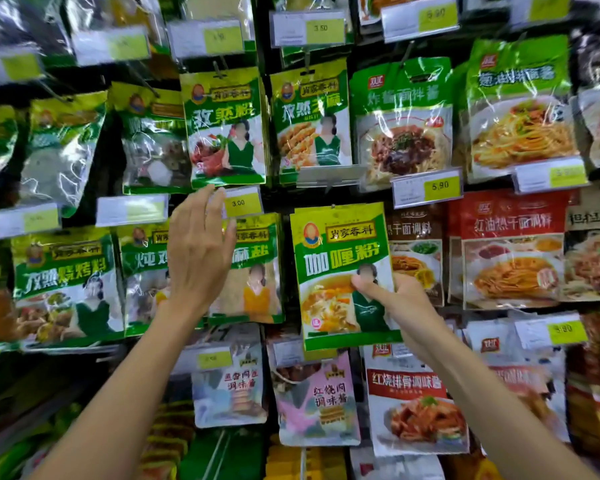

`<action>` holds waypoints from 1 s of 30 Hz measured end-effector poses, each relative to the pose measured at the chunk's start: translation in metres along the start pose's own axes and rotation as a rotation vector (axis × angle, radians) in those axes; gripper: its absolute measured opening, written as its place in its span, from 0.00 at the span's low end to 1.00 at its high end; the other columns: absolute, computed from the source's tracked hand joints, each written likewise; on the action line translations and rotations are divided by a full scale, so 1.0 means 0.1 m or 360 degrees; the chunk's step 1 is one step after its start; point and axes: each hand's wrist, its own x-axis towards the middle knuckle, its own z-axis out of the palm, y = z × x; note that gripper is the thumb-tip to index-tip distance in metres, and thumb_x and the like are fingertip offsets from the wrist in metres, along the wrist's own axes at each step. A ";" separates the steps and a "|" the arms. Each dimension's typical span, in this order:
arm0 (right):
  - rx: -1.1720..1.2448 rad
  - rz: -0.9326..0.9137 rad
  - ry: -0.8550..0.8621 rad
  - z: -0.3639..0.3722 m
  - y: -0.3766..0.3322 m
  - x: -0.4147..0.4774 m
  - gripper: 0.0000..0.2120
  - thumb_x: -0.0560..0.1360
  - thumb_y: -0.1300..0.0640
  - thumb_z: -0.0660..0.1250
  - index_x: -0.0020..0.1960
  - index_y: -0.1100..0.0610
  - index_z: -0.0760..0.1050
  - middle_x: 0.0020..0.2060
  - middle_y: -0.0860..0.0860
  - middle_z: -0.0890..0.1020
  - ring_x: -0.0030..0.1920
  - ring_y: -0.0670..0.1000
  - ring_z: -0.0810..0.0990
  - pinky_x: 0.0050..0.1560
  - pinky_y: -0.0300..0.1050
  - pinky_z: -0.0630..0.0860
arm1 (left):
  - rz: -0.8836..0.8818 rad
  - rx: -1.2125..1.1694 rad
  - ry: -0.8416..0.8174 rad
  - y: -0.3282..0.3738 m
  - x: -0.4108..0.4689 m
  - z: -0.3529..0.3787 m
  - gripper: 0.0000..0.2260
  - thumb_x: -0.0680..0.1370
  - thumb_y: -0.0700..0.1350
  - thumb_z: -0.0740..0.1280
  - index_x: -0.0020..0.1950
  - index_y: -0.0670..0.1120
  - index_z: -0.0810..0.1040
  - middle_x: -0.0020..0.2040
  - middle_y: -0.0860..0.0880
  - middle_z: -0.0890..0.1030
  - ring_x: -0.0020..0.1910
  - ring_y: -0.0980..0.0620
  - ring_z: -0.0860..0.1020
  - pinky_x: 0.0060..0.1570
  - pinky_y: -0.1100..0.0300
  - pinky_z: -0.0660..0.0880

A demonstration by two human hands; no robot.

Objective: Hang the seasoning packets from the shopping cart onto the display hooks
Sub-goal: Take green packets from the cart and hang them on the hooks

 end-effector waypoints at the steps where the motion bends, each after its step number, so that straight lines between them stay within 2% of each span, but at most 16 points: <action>1: 0.0016 -0.0001 0.0007 0.03 -0.01 0.05 0.27 0.73 0.49 0.72 0.56 0.72 0.73 0.55 0.70 0.77 0.56 0.70 0.76 0.61 0.71 0.68 | 0.0001 0.0008 -0.0032 -0.03 0.04 0.04 0.19 0.82 0.45 0.58 0.69 0.35 0.69 0.66 0.36 0.73 0.65 0.38 0.70 0.66 0.46 0.65; 4: 0.0026 0.0008 -0.0007 0.12 -0.03 0.17 0.29 0.73 0.49 0.72 0.57 0.73 0.72 0.56 0.71 0.76 0.54 0.68 0.79 0.63 0.68 0.69 | 0.0042 0.0049 -0.0151 -0.11 0.11 0.15 0.21 0.82 0.46 0.58 0.71 0.35 0.67 0.68 0.35 0.71 0.66 0.37 0.69 0.67 0.43 0.64; 7: 0.0045 0.0012 0.0005 0.15 -0.02 0.31 0.27 0.72 0.50 0.73 0.56 0.73 0.73 0.53 0.69 0.79 0.47 0.59 0.81 0.62 0.63 0.73 | 0.0081 0.0072 -0.0162 -0.17 0.13 0.22 0.22 0.82 0.48 0.57 0.71 0.36 0.66 0.67 0.36 0.71 0.66 0.37 0.69 0.67 0.43 0.64; 10: 0.0057 0.0039 0.0037 0.14 0.02 0.44 0.21 0.72 0.50 0.73 0.49 0.69 0.77 0.45 0.60 0.85 0.43 0.51 0.83 0.52 0.49 0.78 | 0.0109 0.0060 -0.0097 -0.20 0.14 0.26 0.22 0.82 0.49 0.56 0.70 0.36 0.67 0.65 0.36 0.72 0.64 0.38 0.70 0.65 0.45 0.65; 12: 0.0055 0.0060 0.0060 0.14 0.04 0.49 0.15 0.72 0.50 0.73 0.45 0.62 0.78 0.39 0.54 0.85 0.38 0.46 0.83 0.45 0.45 0.76 | 0.0122 0.0056 -0.0061 -0.21 0.14 0.26 0.21 0.82 0.49 0.56 0.69 0.36 0.68 0.64 0.37 0.73 0.63 0.38 0.71 0.64 0.46 0.64; 14: 0.0046 0.0069 0.0072 0.13 0.05 0.51 0.12 0.72 0.50 0.73 0.43 0.59 0.78 0.34 0.50 0.84 0.35 0.45 0.82 0.43 0.43 0.76 | 0.0127 0.0057 -0.0038 -0.21 0.15 0.27 0.21 0.82 0.49 0.57 0.68 0.36 0.69 0.63 0.37 0.74 0.62 0.38 0.71 0.63 0.46 0.64; 18: 0.0053 0.0114 0.0067 0.10 0.06 0.48 0.13 0.72 0.50 0.74 0.40 0.59 0.77 0.30 0.49 0.83 0.36 0.47 0.82 0.38 0.38 0.76 | 0.0113 0.0089 -0.0009 -0.18 0.15 0.26 0.20 0.82 0.48 0.59 0.68 0.36 0.69 0.62 0.37 0.74 0.61 0.38 0.72 0.63 0.45 0.65; 22: 0.0070 0.0159 0.0069 0.06 0.03 0.45 0.12 0.72 0.51 0.73 0.41 0.59 0.76 0.26 0.44 0.83 0.30 0.41 0.82 0.36 0.38 0.73 | 0.0094 0.0054 -0.0009 -0.14 0.16 0.26 0.19 0.82 0.48 0.59 0.67 0.35 0.70 0.61 0.36 0.75 0.61 0.36 0.72 0.65 0.45 0.64; 26: 0.0095 0.0189 0.0095 0.04 -0.03 0.48 0.11 0.72 0.51 0.73 0.44 0.58 0.77 0.30 0.43 0.83 0.30 0.36 0.79 0.34 0.35 0.68 | 0.0100 0.0007 -0.0020 -0.14 0.17 0.26 0.19 0.82 0.46 0.59 0.66 0.33 0.70 0.61 0.35 0.75 0.61 0.36 0.72 0.65 0.45 0.65; 28: 0.0068 0.0210 0.0118 0.05 -0.06 0.50 0.14 0.72 0.50 0.73 0.48 0.60 0.77 0.40 0.48 0.84 0.37 0.37 0.78 0.35 0.34 0.67 | 0.0103 -0.0010 -0.0021 -0.14 0.17 0.26 0.19 0.82 0.46 0.59 0.66 0.33 0.69 0.60 0.34 0.75 0.60 0.36 0.72 0.65 0.45 0.65; 30: 0.0040 0.0233 0.0138 0.05 -0.07 0.51 0.15 0.72 0.50 0.73 0.50 0.61 0.77 0.45 0.52 0.83 0.43 0.42 0.77 0.36 0.36 0.67 | 0.0102 -0.0006 -0.0023 -0.14 0.17 0.26 0.19 0.82 0.46 0.59 0.66 0.33 0.69 0.60 0.34 0.75 0.60 0.36 0.73 0.65 0.46 0.65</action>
